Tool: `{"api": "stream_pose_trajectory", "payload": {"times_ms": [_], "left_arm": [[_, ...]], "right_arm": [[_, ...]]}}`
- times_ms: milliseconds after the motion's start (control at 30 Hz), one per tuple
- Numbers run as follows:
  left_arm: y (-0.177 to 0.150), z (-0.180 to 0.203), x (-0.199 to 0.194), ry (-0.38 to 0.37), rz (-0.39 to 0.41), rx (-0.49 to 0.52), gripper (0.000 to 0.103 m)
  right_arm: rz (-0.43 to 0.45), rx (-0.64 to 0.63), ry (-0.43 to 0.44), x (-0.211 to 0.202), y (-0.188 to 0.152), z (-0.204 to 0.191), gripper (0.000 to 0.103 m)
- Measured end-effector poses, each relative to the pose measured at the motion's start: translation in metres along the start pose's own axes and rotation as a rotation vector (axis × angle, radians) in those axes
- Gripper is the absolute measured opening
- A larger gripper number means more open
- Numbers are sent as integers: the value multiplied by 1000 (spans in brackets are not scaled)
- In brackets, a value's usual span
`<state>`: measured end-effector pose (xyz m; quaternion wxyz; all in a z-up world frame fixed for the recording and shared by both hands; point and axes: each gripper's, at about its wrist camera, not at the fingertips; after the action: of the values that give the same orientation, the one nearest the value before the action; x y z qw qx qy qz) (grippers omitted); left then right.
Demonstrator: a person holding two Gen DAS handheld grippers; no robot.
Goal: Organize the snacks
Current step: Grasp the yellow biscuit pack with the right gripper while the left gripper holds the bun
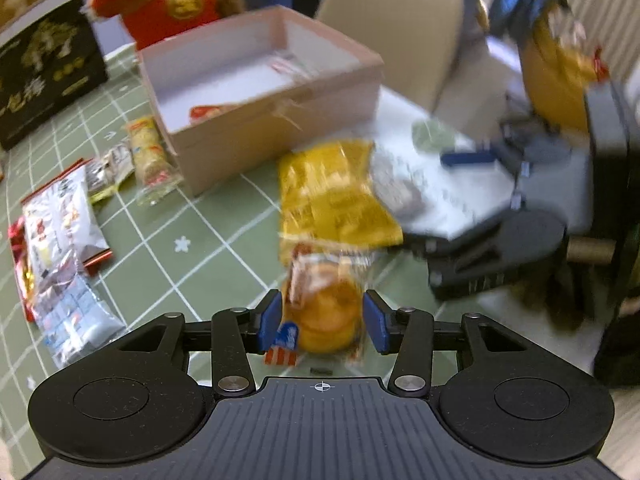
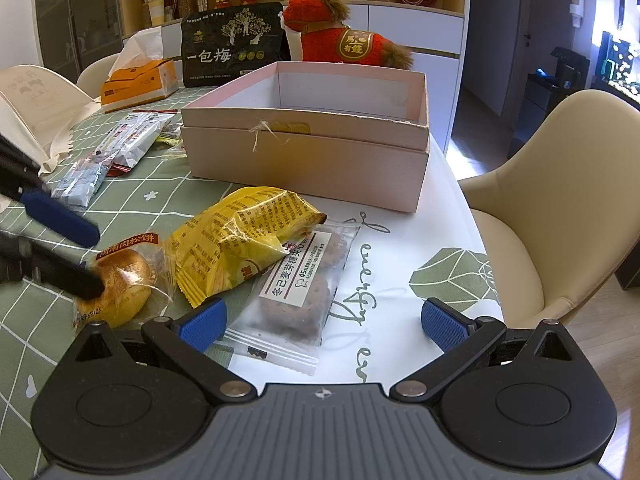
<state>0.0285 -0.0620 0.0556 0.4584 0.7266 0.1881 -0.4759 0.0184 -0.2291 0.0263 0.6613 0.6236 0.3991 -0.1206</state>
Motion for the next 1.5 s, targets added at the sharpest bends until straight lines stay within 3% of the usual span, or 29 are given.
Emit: {"api": "stream_pose_trajectory", "payload": {"times_ms": [100,200,300,467,567,700,833,900,967,1167,1267,1367,1500], "left_arm": [[-2,15,8,29,-8,68,63],[-3,22,14,24,-12,65,74],[-1,16,15,56,-5,8,68],[-1,3,19,77,-23,-98,69],[-4,-2,24,64,-12,-159,71],[-9,-14,21,30,12,-328,71],[-18,-22,16,-31,16,-471,71],[-24,-24,13,-59,10,-504,59],[-34,-25,8,-65,7,-557,58],[-70,-23,-14,67,0,-711,58],[-81,-22,-21,73,1,-724,58],[-87,-18,-26,76,-11,-703,58],[-92,-15,-29,74,-13,-691,58]], "right_arm": [[0,0,0,0,0,0,103],[0,0,0,0,0,0,103],[0,0,0,0,0,0,103],[-2,-4,0,0,0,-1,103],[-12,-15,11,0,1,-1,103],[-41,-17,16,-1,3,-4,103],[-124,-67,64,-2,10,-4,103],[-151,-59,54,-6,18,-2,93],[-115,-11,36,-17,27,0,93],[-74,60,73,-8,64,-14,93],[-54,18,61,21,77,-30,92],[-124,-69,70,49,80,-45,68],[-146,-209,212,21,63,-49,67]]}}
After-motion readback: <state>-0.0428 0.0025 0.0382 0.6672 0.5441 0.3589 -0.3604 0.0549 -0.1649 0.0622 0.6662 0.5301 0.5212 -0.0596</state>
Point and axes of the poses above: each gripper's, at about its wrist camera, not at the fingertips, and x roughly the way its jaws point, z to its right, y to its top, and after that the axes turned 8 degrees about y, right-handed
